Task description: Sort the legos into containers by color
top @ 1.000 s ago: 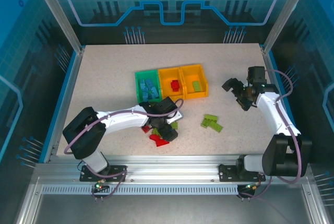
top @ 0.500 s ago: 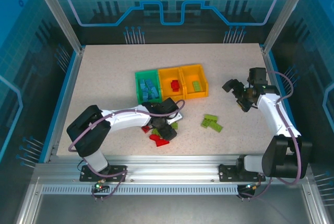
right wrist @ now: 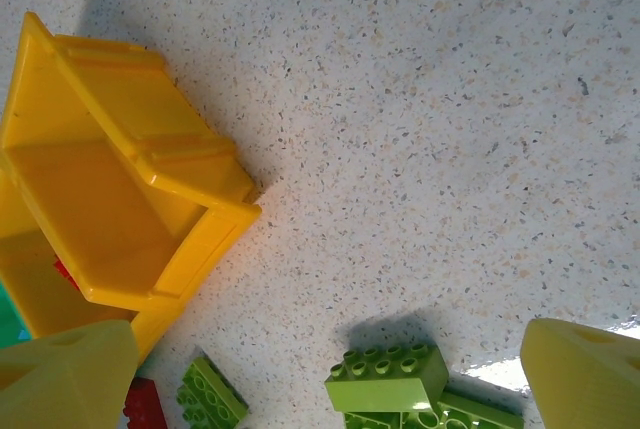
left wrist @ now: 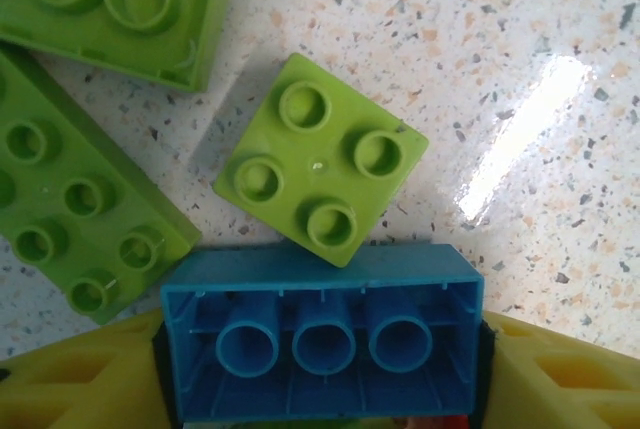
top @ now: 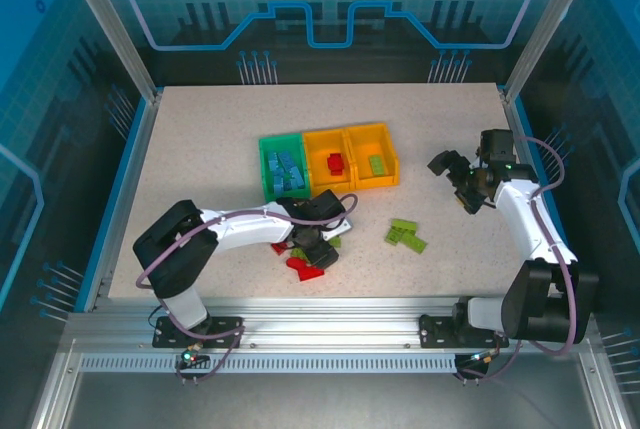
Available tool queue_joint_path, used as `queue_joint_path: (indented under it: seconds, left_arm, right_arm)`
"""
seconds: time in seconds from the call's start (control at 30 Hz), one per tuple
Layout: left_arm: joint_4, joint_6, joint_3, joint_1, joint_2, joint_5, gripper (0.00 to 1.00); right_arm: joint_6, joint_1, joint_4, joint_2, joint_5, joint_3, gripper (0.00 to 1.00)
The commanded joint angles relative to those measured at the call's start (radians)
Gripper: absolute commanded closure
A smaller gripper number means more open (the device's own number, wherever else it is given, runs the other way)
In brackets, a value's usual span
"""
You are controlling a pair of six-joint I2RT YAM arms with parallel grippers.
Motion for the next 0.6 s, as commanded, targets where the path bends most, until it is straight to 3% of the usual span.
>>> queue_joint_path:
  seconds: [0.0, 0.4, 0.57]
  left_arm:
    - [-0.016, 0.004, 0.028, -0.006, 0.0, -0.013, 0.38]
    - [-0.05, -0.015, 0.094, -0.003, -0.101, -0.09, 0.4]
    - [-0.065, -0.016, 0.113, 0.058, -0.174, -0.144, 0.42]
  right_arm:
    - [-0.013, -0.017, 0.003, -0.02, -0.02, -0.014, 0.0]
    - [-0.016, -0.017, 0.017, -0.016, -0.03, -0.038, 0.0]
    - [-0.014, -0.016, 0.039, -0.015, -0.043, -0.055, 0.0]
